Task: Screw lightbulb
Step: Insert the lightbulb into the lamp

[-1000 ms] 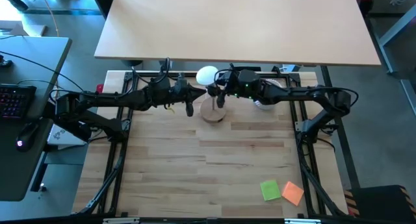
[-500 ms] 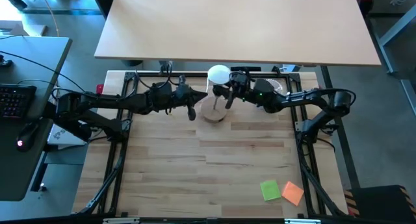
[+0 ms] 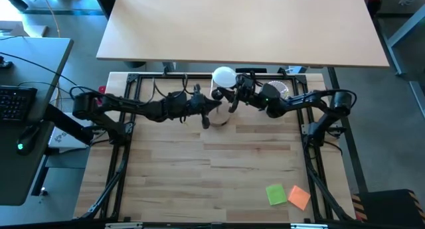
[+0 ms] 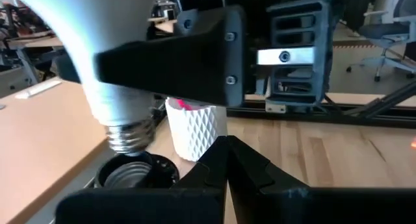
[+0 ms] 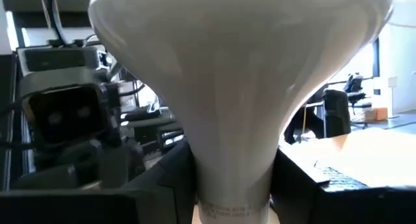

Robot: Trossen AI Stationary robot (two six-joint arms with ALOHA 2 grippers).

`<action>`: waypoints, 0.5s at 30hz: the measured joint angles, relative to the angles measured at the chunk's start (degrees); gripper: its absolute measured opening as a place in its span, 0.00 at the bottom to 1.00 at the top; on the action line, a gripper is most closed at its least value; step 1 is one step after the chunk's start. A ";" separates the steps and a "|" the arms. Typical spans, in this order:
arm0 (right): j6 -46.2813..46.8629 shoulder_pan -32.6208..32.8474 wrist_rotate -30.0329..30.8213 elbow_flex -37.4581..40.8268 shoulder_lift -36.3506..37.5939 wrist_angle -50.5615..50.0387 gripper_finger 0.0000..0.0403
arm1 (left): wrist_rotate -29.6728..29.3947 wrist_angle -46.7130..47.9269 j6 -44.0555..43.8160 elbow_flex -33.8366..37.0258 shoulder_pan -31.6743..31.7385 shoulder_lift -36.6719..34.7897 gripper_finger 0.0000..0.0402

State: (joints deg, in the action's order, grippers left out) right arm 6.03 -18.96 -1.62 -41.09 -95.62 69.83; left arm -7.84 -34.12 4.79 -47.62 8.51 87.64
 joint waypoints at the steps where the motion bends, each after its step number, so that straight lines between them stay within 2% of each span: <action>1: 0.14 -0.03 0.02 -0.02 -0.44 0.67 0.35 | -0.47 -0.10 -0.01 0.00 -0.22 0.14 0.00; 6: 1.10 -0.04 -0.03 -0.47 -2.61 3.53 0.35 | -2.26 -0.16 -0.01 0.00 -1.61 -0.44 0.00; 9: 1.23 0.09 -0.58 -1.67 -2.79 1.46 0.35 | -3.62 -0.15 1.70 0.00 -2.82 -1.75 0.00; 15: -0.12 0.99 -0.85 -2.49 -2.86 -2.50 0.35 | -10.39 5.67 4.56 0.00 -4.49 -6.77 0.00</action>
State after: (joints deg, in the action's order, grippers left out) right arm 5.91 -17.97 -2.47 -43.57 -98.48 67.33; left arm -18.23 -28.45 9.35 -47.62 4.02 80.87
